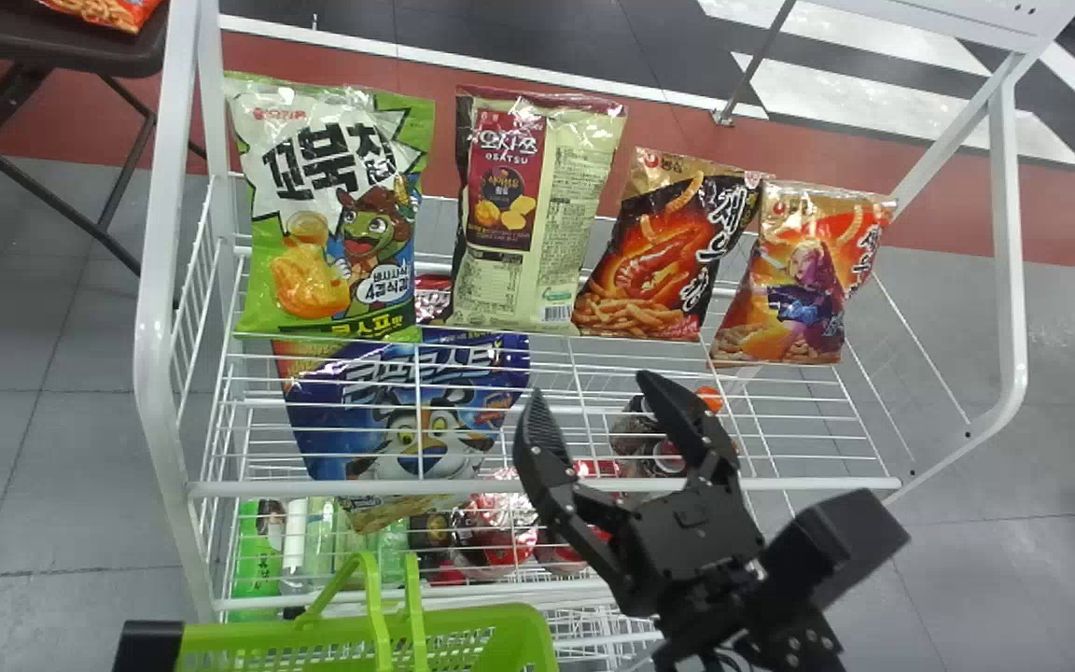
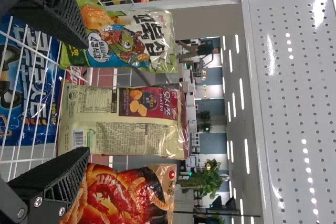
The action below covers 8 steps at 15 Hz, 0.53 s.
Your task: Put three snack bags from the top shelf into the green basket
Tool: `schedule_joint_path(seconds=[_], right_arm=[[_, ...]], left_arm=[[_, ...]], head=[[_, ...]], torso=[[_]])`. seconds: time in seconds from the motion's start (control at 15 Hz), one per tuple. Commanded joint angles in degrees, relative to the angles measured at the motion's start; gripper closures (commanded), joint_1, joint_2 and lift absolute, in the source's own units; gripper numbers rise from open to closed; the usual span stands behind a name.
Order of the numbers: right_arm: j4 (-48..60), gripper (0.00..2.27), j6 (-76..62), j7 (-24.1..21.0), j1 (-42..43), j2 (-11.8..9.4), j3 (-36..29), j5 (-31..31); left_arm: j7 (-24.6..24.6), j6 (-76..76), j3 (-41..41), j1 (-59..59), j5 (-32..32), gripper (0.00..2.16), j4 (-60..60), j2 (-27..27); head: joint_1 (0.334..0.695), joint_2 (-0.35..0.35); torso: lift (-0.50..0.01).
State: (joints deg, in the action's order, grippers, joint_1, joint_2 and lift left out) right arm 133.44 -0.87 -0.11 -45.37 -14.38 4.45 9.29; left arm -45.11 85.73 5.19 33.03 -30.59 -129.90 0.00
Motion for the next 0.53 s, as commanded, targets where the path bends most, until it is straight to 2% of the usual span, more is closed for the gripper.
schedule_joint_path(seconds=[0.0, 0.07, 0.13, 0.47], right_arm=[[-2.22, 0.12, 4.70, 0.02, 6.26, 0.58, 3.28, -0.50], [-2.40, 0.12, 11.03, 0.11, 9.34, 1.64, 4.25, -0.68], [-3.36, 0.12, 15.77, 0.02, 13.03, 1.81, 6.10, -1.29], [-10.92, 0.12, 21.57, 1.34, 27.18, 4.36, 10.05, -0.59]], left_arm=[[0.64, 0.02, 1.49, -0.07, 0.18, 2.15, -0.09, -0.15], [1.25, 0.37, 2.63, -0.86, 0.79, 2.15, -0.09, 0.00], [1.52, 0.72, 2.98, -0.95, 0.97, 2.15, -0.09, 0.18], [1.69, 1.42, 2.98, -1.03, 1.14, 2.15, -0.09, 0.26]], head=[[0.695, -0.350], [0.695, -0.350], [0.695, -0.350], [0.695, -0.350]], torso=[[-0.050], [-0.050], [-0.050], [-0.050]])
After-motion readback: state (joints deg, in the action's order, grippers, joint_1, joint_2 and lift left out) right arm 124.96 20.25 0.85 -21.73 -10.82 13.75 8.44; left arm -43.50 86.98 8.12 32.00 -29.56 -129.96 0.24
